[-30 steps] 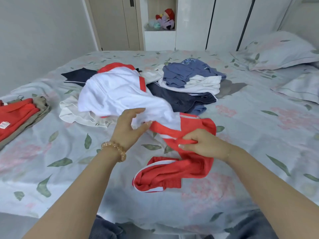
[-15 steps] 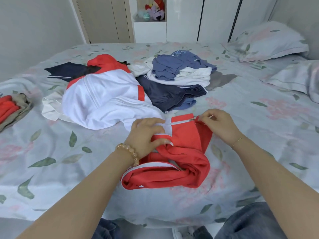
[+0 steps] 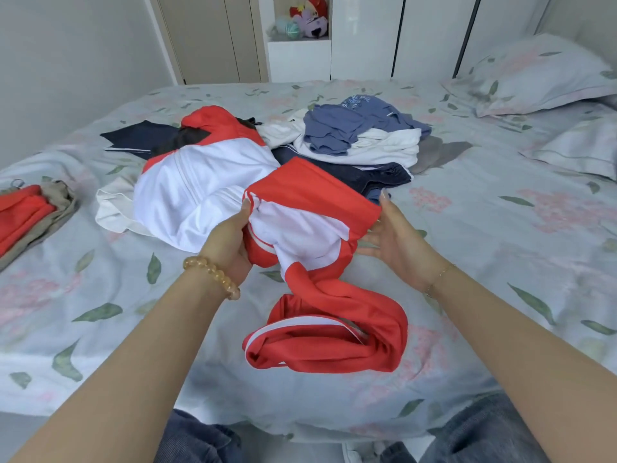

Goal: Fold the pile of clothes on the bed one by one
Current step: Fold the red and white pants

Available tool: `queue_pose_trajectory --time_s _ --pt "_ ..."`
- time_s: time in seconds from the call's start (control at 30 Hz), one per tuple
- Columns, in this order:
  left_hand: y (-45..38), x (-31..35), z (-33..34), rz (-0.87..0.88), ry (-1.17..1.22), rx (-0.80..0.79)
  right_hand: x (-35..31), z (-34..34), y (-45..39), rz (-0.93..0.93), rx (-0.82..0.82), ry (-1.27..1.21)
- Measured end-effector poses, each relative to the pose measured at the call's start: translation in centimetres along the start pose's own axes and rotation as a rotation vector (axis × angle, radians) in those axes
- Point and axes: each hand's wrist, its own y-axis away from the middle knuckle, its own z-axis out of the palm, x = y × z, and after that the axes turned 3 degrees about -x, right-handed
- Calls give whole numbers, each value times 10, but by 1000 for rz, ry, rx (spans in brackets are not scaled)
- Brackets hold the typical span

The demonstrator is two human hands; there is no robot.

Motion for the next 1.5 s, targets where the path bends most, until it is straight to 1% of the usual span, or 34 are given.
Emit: queue_pose_trajectory --time_s 0.1,0.17,0.23,0.27,0.33,0.37,0.4,0.43,0.47,0.5,0.53,0.6,0.63,0.67,0.77,0.83,0.9,1.0,1.07,1.17,1.23,1.3,1.37,1.43,1.5 --pt "7 7 -7 -29 42 22 0 22 -7 -65 -97 -73" --pt "7 9 -16 -56 96 7 0 38 -12 -109 -151 -138" --pt "9 12 -23 -92 176 -14 0 50 -14 -105 -170 -93" --pt "10 14 -27 -104 219 -16 3 54 -15 -108 -160 -23" --pt "15 22 -34 -103 273 -80 8 60 -15 -152 -114 108" --pt "19 28 -35 -103 268 -128 10 61 -16 -180 -63 118" --pt "23 33 -37 -105 257 -189 9 61 -17 -183 11 71" --pt "27 35 -37 -95 213 -238 6 62 -15 -154 84 -22" --pt "28 34 -37 -69 141 -249 2 61 -15 -110 131 -120" --pt "28 30 -35 -31 49 -206 -3 59 -13 -72 144 -199" --pt "28 26 -33 7 -40 -123 -7 58 -10 -47 133 -241" --pt "28 19 -32 91 -185 46 -14 53 -2 -41 145 -244" --pt "29 17 -33 129 -241 79 -17 50 5 -55 172 -233" --pt "31 17 -33 164 -279 89 -21 47 11 -80 215 -218" --pt "44 26 -26 224 -346 52 -40 36 32 -164 351 -158" --pt "54 47 -10 289 -391 22 -66 28 44 -204 388 -111" --pt "64 86 12 425 -440 -20 -107 18 53 -260 390 -62" --pt "81 172 56 650 -484 -67 -190 5 60 -416 357 53" --pt "93 233 88 733 -505 -71 -251 -4 63 -527 372 148" --pt "108 312 130 740 -491 -89 -334 -16 72 -645 413 274" --pt "115 354 154 725 -485 -76 -381 -25 79 -706 480 360" --pt "117 386 175 711 -486 -71 -420 -32 89 -702 606 498" --pt "116 408 192 674 -480 -80 -451 -38 103 -636 714 582" --pt "112 426 207 667 -483 -76 -477 -50 119 -615 724 587" --pt "105 442 218 719 -495 -39 -495 -65 135 -618 620 599"
